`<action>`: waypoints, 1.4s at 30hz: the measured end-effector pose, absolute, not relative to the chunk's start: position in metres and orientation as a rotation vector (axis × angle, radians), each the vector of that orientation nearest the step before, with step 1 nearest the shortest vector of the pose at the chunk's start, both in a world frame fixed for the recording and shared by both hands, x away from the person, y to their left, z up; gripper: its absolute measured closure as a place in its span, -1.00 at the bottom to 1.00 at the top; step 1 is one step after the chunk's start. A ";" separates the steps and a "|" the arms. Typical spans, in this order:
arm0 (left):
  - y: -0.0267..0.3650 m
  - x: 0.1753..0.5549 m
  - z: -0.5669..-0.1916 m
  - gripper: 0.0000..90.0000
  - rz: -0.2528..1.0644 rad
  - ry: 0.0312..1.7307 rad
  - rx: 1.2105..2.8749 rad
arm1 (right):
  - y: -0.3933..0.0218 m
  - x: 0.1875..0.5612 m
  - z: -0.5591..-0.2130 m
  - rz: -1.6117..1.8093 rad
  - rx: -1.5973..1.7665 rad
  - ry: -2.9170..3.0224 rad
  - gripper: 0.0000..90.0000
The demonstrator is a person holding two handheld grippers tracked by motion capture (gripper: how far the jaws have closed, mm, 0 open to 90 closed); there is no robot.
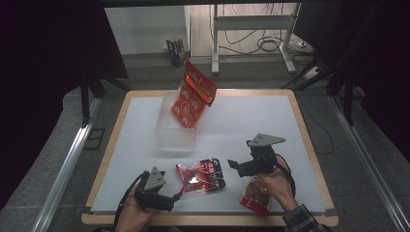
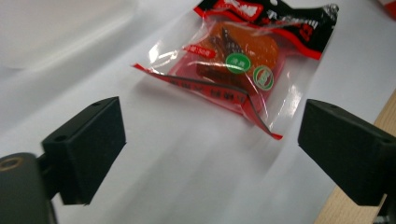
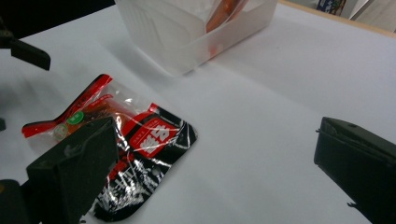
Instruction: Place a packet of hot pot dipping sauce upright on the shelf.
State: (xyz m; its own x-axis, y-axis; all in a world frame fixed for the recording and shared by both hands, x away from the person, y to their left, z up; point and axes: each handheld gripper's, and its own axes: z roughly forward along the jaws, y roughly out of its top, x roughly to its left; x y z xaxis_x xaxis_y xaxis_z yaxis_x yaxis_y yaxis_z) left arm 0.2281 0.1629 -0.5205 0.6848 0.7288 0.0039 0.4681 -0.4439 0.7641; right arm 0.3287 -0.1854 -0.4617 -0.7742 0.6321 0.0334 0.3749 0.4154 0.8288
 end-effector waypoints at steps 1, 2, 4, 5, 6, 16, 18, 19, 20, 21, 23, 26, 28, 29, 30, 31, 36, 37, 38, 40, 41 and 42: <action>0.163 0.228 -0.520 -0.75 0.430 0.918 2.113 | -0.186 0.327 -0.463 1.286 0.876 2.396 -1.00; 0.164 0.229 -0.519 -0.70 0.429 0.921 2.102 | -0.187 0.325 -0.465 1.276 0.877 2.400 -1.00; 0.164 0.229 -0.518 -0.61 0.427 0.924 2.086 | -0.188 0.321 -0.468 1.251 0.873 2.410 -1.00; 0.164 0.230 -0.518 -0.55 0.421 0.922 2.080 | -0.188 0.320 -0.470 1.239 0.865 2.416 -1.00; 0.165 0.230 -0.517 -0.47 0.418 0.919 2.076 | -0.188 0.318 -0.472 1.228 0.868 2.421 -1.00; 0.155 0.240 -0.515 0.46 0.398 0.849 2.118 | -0.197 0.306 -0.483 1.208 0.914 2.442 -1.00; 0.150 0.244 -0.516 0.66 0.391 0.829 2.124 | -0.198 0.306 -0.485 1.200 0.914 2.447 -1.00; 0.148 0.245 -0.516 0.77 0.387 0.821 2.125 | -0.198 0.305 -0.486 1.196 0.913 2.452 -1.00; 0.146 0.247 -0.516 0.88 0.383 0.813 2.129 | -0.197 0.306 -0.487 1.190 0.908 2.458 -1.00; 0.144 0.248 -0.517 0.96 0.384 0.806 2.131 | -0.197 0.306 -0.488 1.186 0.909 2.460 -1.00; 0.141 0.249 -0.517 1.00 0.380 0.800 2.129 | -0.196 0.306 -0.489 1.187 0.910 2.460 -1.00; 0.139 0.252 -0.518 1.00 0.371 0.801 2.125 | -0.195 0.307 -0.491 1.175 0.903 2.467 -1.00; 0.137 0.255 -0.521 1.00 0.362 0.805 2.135 | -0.195 0.308 -0.492 1.168 0.896 2.470 -1.00; 0.136 0.256 -0.522 1.00 0.359 0.809 2.138 | -0.194 0.308 -0.493 1.167 0.890 2.470 -1.00; 0.135 0.256 -0.523 1.00 0.358 0.813 2.140 | -0.194 0.308 -0.493 1.159 0.885 2.474 -1.00; 0.135 0.257 -0.525 1.00 0.356 0.813 2.147 | -0.193 0.308 -0.494 1.149 0.874 2.477 -1.00; 0.137 0.258 -0.529 1.00 0.371 0.828 2.180 | -0.191 0.308 -0.495 1.122 0.837 2.486 -1.00; 0.137 0.259 -0.529 1.00 0.371 0.835 2.183 | -0.191 0.307 -0.495 1.121 0.830 2.486 -1.00; 0.138 0.259 -0.530 1.00 0.370 0.838 2.187 | -0.191 0.307 -0.495 1.117 0.824 2.487 -1.00; 0.138 0.259 -0.532 1.00 0.365 0.851 2.202 | -0.191 0.307 -0.495 1.111 0.813 2.489 -1.00; 0.139 0.260 -0.533 1.00 0.363 0.857 2.211 | -0.192 0.307 -0.495 1.112 0.812 2.491 -1.00; 0.139 0.260 -0.534 1.00 0.358 0.858 2.211 | -0.192 0.307 -0.495 1.112 0.813 2.491 -1.00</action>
